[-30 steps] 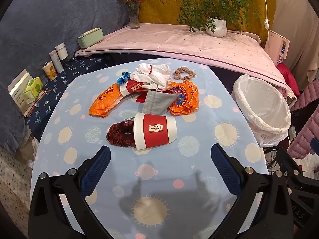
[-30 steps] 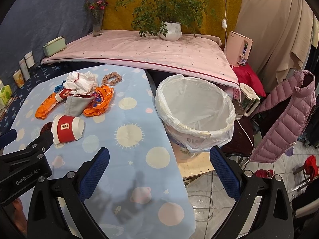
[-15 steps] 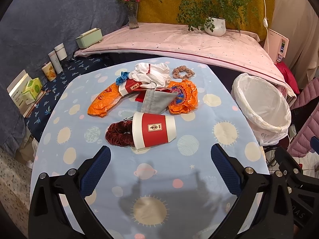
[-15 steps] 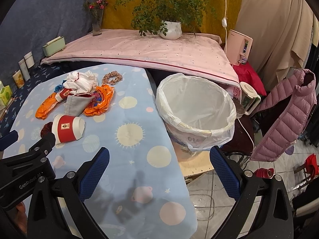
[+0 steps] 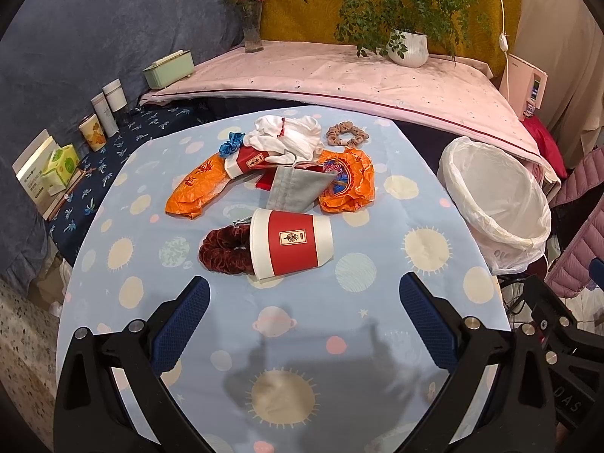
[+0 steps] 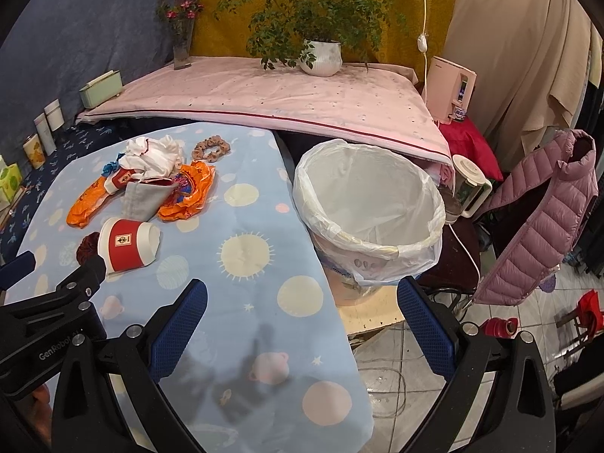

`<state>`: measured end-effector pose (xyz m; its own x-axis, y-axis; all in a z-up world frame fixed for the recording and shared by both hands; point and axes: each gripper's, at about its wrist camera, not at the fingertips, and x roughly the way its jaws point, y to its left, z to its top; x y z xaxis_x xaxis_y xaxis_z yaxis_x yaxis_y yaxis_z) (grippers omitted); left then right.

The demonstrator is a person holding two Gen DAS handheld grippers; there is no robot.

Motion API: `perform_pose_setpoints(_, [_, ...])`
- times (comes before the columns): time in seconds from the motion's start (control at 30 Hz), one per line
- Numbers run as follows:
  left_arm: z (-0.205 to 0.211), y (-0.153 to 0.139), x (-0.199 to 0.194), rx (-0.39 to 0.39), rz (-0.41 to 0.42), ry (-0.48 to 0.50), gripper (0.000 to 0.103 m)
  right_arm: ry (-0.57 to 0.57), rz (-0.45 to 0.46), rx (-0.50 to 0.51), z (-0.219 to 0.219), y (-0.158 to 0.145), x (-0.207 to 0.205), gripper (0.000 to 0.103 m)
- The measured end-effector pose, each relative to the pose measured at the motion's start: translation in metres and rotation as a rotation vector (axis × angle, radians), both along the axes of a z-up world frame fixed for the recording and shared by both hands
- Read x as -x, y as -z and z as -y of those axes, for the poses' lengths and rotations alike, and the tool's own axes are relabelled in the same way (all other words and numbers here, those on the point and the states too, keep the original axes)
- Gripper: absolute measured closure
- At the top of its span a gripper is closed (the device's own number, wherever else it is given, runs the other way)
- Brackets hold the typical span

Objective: Collect trash

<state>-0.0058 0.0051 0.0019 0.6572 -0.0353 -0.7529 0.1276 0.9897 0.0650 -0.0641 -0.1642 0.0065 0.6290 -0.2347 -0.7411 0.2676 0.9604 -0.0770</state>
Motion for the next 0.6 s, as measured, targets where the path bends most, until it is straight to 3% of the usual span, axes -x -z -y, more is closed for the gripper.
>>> perform_pose_setpoints(0.6, [0.0009,-0.0011,0.0033,0.001,0.007,0.004,0.007,0.002,0.0,0.002,0.0007,-0.0001,0.0005,0.007])
